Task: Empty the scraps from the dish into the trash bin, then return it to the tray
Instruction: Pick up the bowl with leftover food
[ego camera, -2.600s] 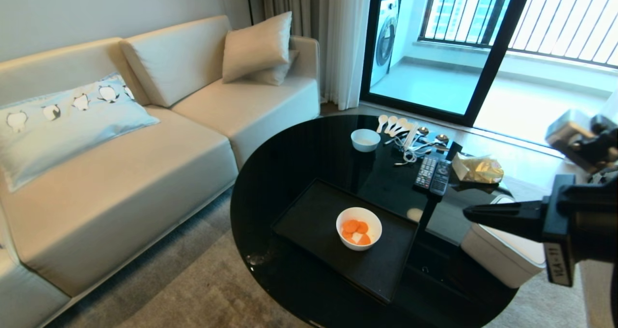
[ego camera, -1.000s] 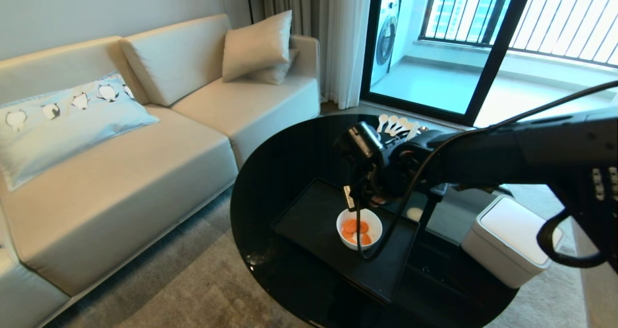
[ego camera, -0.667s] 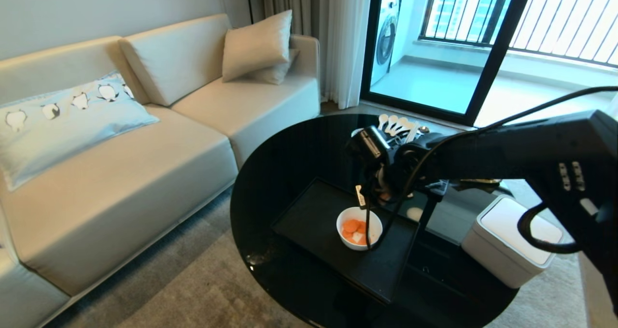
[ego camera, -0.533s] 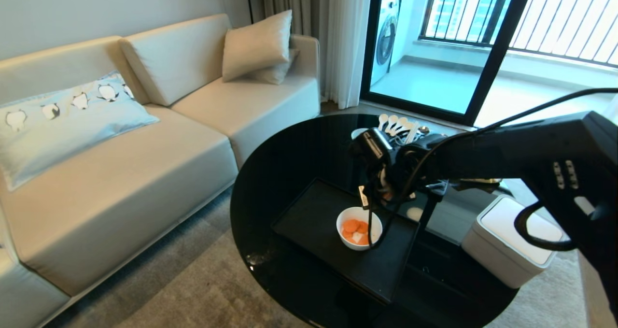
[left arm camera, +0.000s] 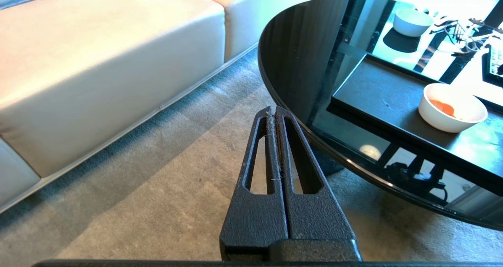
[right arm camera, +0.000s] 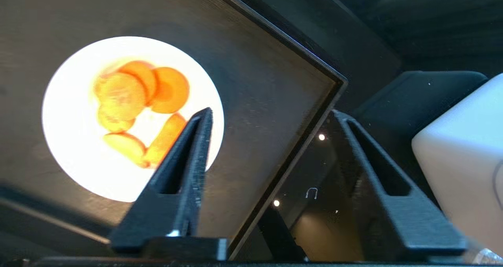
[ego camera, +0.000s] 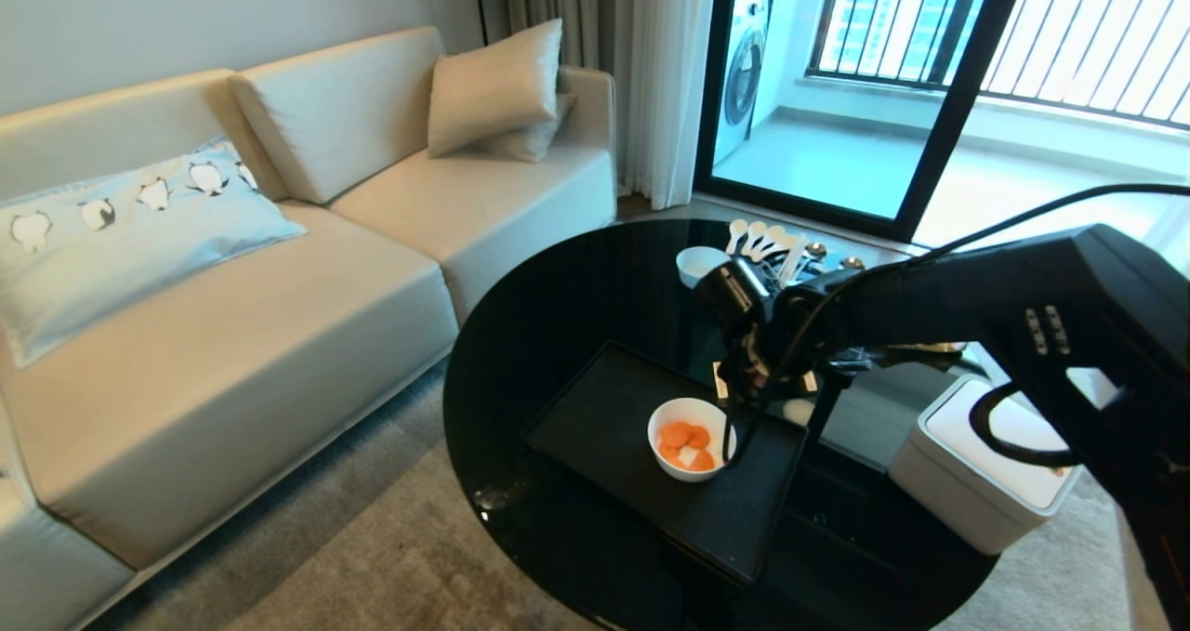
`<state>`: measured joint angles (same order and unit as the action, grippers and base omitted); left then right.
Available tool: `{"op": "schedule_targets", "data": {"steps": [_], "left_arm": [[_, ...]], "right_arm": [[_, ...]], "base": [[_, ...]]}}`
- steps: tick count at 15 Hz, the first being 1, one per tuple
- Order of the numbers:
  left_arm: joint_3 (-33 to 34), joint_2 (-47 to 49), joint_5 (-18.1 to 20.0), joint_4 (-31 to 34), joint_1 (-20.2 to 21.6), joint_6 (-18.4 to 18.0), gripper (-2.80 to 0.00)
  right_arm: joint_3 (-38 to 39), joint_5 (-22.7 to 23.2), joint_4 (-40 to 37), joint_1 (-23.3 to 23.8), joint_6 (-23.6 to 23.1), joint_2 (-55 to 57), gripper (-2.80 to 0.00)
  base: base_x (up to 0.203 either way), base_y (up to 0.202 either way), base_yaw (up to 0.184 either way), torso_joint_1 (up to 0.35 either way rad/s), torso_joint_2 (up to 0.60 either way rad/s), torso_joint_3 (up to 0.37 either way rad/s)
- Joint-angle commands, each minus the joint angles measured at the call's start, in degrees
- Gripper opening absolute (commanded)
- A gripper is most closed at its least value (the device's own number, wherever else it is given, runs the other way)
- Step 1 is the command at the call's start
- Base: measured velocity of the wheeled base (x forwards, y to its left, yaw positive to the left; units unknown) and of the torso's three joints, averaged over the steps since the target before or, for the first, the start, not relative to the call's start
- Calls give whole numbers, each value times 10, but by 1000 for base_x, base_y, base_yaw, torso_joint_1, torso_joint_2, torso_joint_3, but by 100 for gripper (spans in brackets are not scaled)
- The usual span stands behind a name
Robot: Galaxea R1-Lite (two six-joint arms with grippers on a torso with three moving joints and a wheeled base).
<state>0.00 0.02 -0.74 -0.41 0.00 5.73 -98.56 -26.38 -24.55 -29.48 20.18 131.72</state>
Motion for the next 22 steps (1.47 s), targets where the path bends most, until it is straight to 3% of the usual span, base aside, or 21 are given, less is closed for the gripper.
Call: {"op": "schedule_targets", "data": {"steps": [1,10,22], "left_arm": [[0,0,0,0,0,1,-280],[0,0,0,0,0,1,-280],[0,0,0,0,0,1,-280]], "right_arm": [[1,-2,-2,11,1,15,0],[2,-1,2,14,7,71,0],[0,0,4,0,53,113,0]], "base": [[0,0,0,0,0,0],[0,0,0,0,0,0],[0,0,0,0,0,0]]}}
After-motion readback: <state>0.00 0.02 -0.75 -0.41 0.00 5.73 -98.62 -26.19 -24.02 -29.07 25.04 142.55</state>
